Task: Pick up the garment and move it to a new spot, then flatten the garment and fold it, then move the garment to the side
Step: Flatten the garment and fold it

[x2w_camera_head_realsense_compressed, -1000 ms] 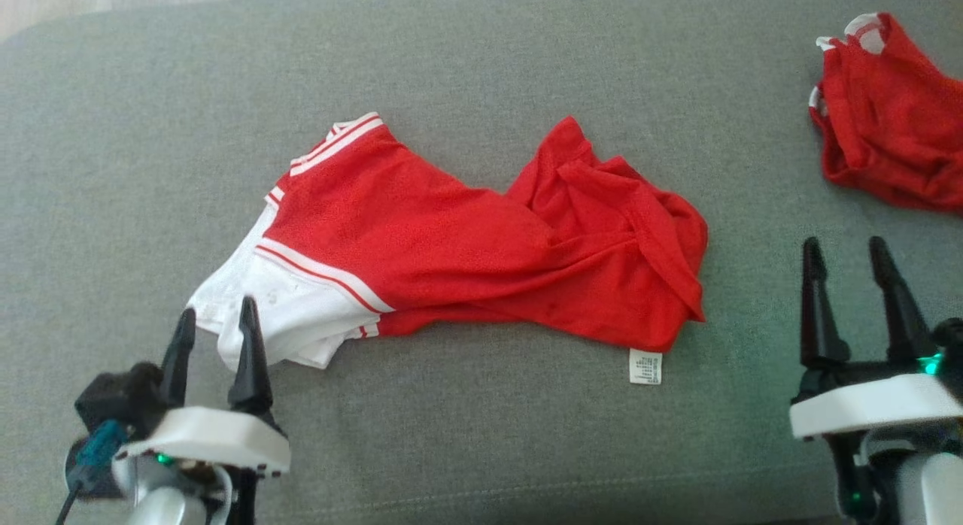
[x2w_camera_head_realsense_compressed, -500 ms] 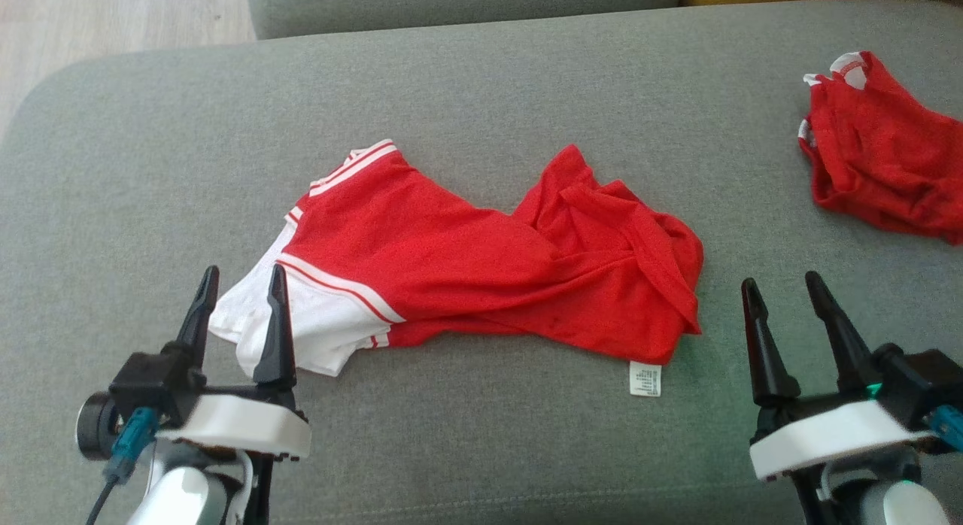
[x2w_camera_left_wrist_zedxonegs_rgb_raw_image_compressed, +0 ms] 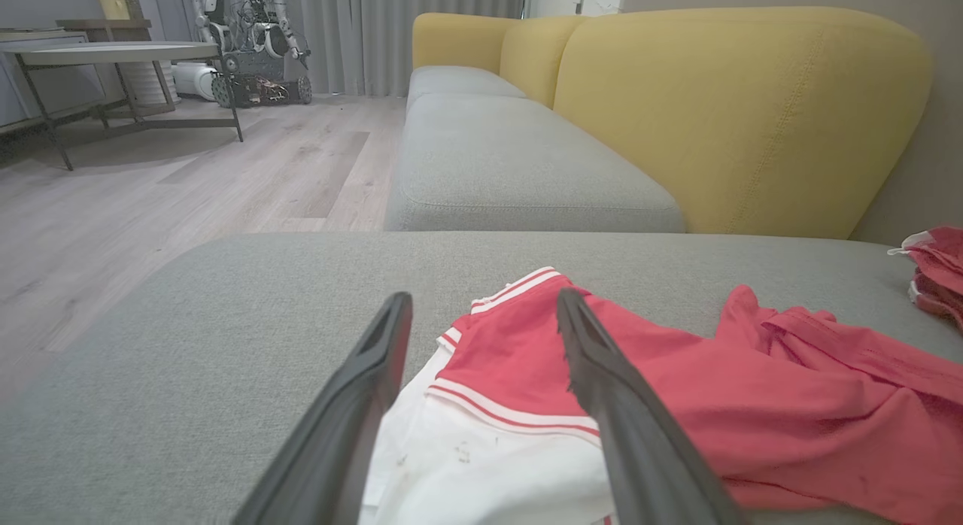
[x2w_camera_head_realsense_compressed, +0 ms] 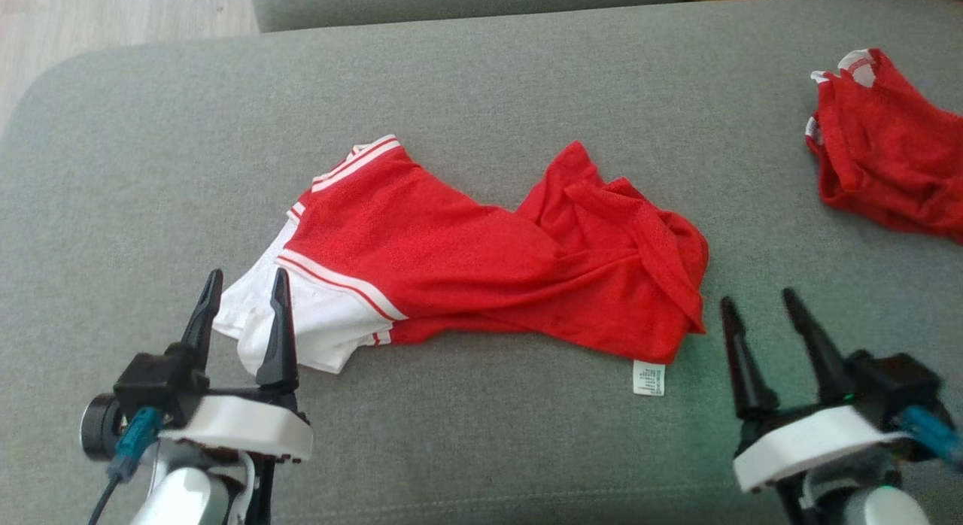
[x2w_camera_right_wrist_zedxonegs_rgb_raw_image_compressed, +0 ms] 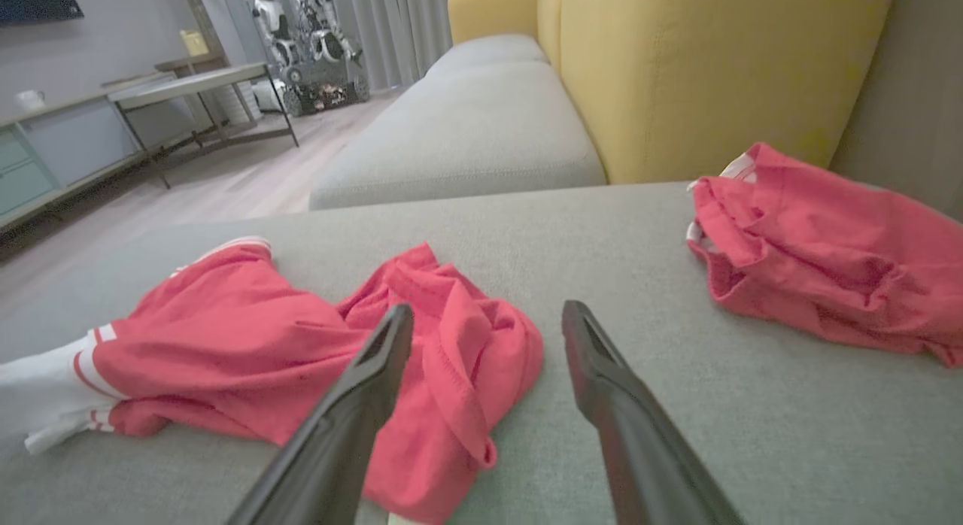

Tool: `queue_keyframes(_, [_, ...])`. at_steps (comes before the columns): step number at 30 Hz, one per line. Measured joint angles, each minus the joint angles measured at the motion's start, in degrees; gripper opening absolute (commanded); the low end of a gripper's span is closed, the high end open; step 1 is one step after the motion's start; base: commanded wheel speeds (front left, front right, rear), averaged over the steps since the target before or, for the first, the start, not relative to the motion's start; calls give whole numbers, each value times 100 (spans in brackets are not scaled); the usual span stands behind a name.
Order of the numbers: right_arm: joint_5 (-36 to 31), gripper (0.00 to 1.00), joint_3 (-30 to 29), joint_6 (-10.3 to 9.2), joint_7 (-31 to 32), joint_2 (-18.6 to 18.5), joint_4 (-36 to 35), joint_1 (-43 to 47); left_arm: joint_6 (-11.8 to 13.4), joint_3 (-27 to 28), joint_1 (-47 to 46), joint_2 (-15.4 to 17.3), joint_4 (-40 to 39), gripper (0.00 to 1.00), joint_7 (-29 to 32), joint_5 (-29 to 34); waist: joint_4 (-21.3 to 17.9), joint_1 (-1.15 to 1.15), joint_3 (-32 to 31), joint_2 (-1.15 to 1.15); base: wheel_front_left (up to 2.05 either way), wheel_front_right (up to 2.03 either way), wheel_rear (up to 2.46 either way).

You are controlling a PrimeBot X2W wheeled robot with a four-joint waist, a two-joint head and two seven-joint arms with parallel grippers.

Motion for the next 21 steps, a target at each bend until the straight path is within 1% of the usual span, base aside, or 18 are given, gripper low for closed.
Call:
queue_keyframes(4, [-48,100,188,0,121,-66,338,-13,-9,-2,-18,-52,2,100,0,10,52,0,104,0,0,0,0])
queue_keyframes(6, [-57,100,249,0,122,-144,538,-34,-56,-5,-59,-98,2,100,0,25,98,0,181,0,0,0,0])
queue_keyframes(10, [-74,100,254,0,114,-246,1004,-271,-155,-4,-264,-166,11,100,0,68,201,0,356,0,0,0,0])
queue_keyframes(13, [-73,100,249,0,105,-311,1181,-481,-160,-1,-366,-220,20,100,0,122,261,0,436,0,0,0,0])
queue_keyframes(14, [-71,49,255,0,105,-353,1262,-576,-192,8,-396,-257,21,100,0,136,287,0,472,0,0,0,0])
queue_keyframes(15, [-70,23,259,0,107,-379,1340,-653,-220,10,-406,-292,24,100,0,163,312,1,505,0,0,0,0])
queue_keyframes(16, [-63,0,259,0,96,-388,1400,-703,-242,10,-407,-320,37,100,0,177,335,1,532,0,0,0,0])
queue_keyframes(21, [88,0,238,0,-43,-387,1418,-749,-301,154,-407,-385,66,100,0,268,387,1,607,0,0,0,0])
